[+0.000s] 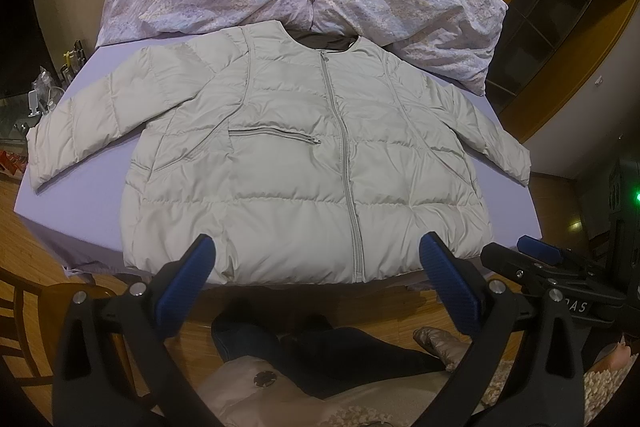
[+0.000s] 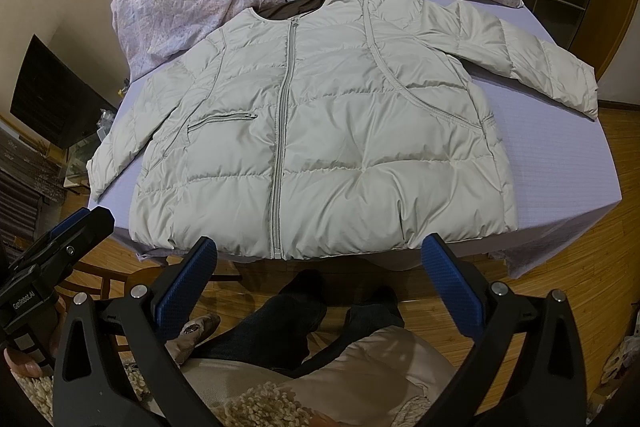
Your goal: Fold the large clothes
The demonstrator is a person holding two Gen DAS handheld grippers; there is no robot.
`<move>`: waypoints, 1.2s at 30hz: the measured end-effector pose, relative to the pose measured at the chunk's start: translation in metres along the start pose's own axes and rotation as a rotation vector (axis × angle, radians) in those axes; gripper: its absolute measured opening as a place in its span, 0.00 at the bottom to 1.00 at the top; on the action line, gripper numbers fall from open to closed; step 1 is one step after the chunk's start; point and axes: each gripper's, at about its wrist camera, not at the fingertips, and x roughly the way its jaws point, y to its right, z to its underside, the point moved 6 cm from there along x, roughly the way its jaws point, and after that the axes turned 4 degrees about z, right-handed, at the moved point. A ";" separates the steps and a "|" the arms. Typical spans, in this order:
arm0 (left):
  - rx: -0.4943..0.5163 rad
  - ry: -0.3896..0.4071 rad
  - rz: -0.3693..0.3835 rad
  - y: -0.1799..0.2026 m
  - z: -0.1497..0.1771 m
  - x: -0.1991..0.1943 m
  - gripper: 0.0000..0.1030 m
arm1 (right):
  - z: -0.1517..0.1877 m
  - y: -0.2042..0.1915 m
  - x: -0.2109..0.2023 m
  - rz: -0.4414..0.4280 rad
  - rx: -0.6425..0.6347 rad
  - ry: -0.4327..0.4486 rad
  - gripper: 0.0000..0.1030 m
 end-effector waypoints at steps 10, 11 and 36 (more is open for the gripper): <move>-0.001 0.000 0.000 0.000 0.000 0.000 0.98 | -0.001 0.000 0.001 0.000 -0.001 -0.001 0.99; -0.001 -0.001 0.000 0.000 0.000 0.000 0.98 | -0.001 0.000 0.001 0.000 -0.001 0.000 0.99; -0.001 -0.006 0.000 0.000 0.000 0.000 0.98 | -0.010 0.011 0.008 -0.020 0.045 -0.011 0.99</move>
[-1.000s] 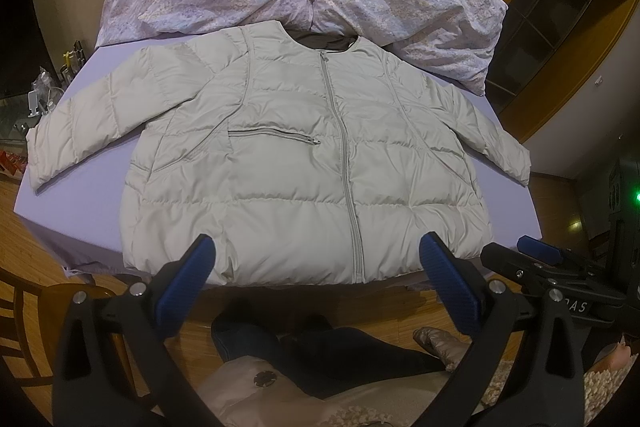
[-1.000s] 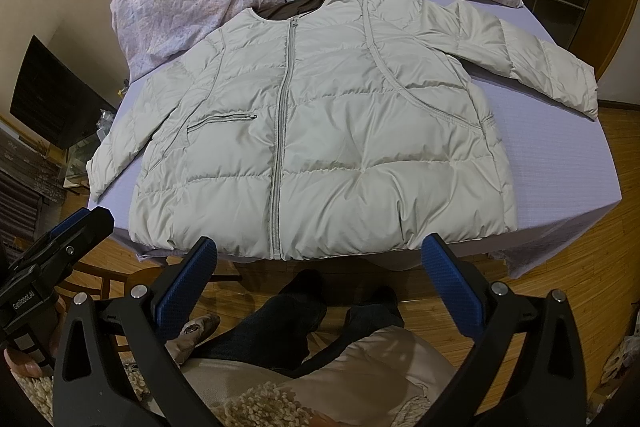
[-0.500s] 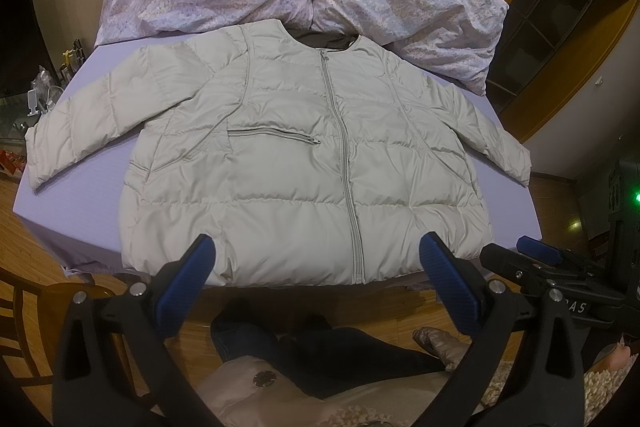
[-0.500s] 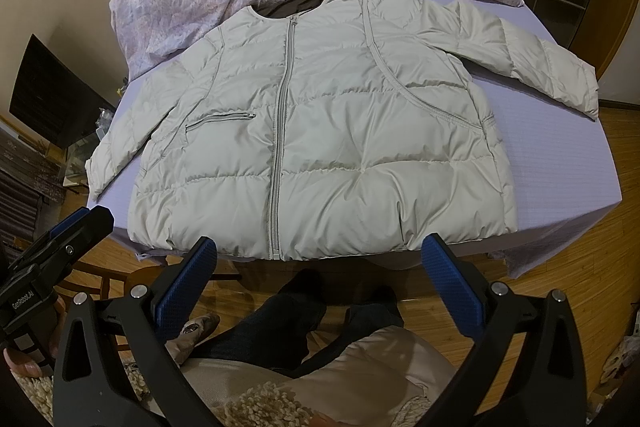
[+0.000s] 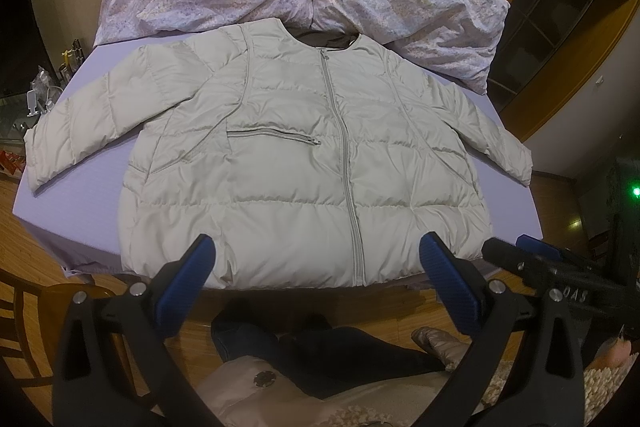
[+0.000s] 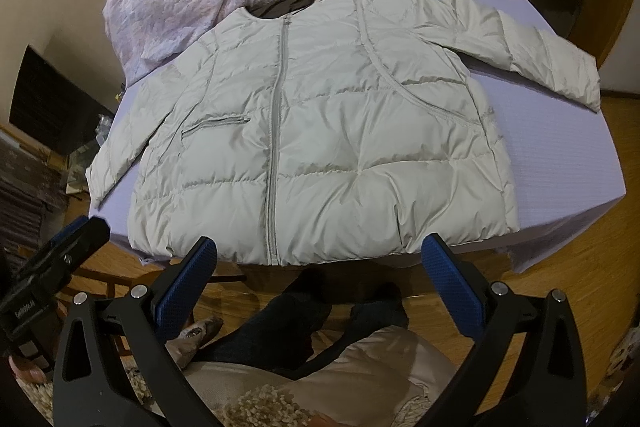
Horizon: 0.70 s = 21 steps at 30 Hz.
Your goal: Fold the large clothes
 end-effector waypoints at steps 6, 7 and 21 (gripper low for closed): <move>-0.004 -0.029 -0.007 -0.014 -0.010 0.005 0.98 | -0.025 0.035 0.015 -0.010 0.122 -0.002 0.99; -0.006 -0.033 -0.007 -0.015 -0.012 0.007 0.98 | -0.031 0.042 0.017 -0.011 0.135 -0.003 0.99; 0.029 -0.053 -0.067 -0.001 -0.047 0.053 0.98 | -0.105 0.245 0.095 0.029 0.655 -0.025 0.96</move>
